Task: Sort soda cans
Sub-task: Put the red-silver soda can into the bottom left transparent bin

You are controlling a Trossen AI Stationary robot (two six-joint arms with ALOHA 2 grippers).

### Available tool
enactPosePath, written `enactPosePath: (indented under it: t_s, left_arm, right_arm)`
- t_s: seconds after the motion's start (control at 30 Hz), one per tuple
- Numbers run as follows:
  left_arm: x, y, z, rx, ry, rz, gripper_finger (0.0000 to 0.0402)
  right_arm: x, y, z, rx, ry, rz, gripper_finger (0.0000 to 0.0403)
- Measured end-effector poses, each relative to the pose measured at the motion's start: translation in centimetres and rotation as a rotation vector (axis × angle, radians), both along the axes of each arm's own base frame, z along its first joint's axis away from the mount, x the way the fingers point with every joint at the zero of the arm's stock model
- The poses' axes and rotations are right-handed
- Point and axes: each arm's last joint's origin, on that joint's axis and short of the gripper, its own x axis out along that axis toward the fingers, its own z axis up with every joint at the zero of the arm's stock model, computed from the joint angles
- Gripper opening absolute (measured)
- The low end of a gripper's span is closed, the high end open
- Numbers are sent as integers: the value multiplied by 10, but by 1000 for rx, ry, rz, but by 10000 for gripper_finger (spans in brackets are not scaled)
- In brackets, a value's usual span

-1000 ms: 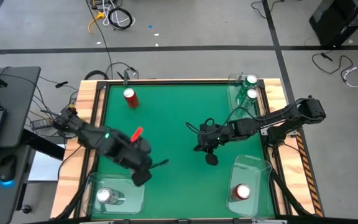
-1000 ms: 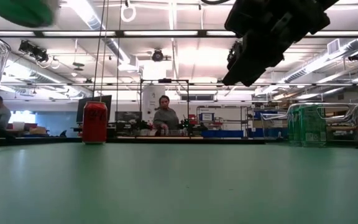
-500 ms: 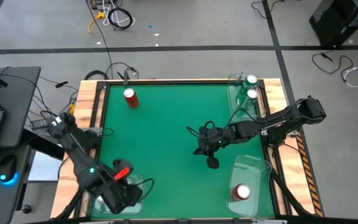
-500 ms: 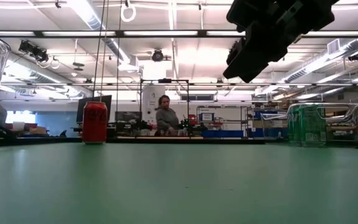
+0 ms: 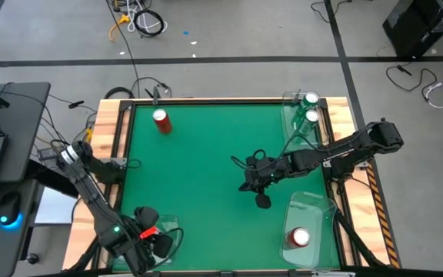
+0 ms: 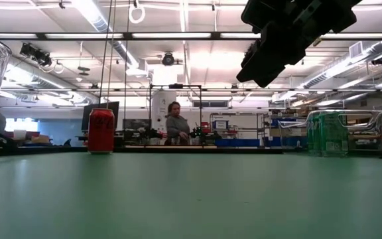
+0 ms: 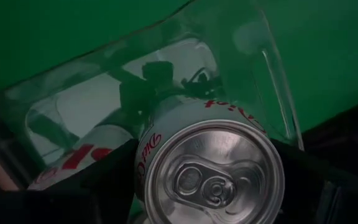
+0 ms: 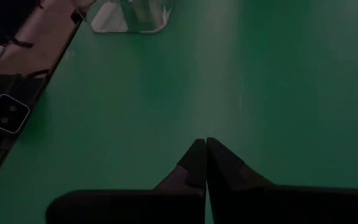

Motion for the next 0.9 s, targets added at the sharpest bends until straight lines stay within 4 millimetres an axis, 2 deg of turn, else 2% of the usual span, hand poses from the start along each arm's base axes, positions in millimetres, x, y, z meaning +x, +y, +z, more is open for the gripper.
enactPosePath:
  t_s: [0.67, 0.9]
  left_arm:
    - [2, -1, -47, -2, -36, -56, 310]
    - [2, -2, -50, -23, -48, -70, 329]
  right_arm:
    - [0, 0, 0, 2, 1, -2, 0]
    - [0, 0, 0, 2, 1, -2, 0]
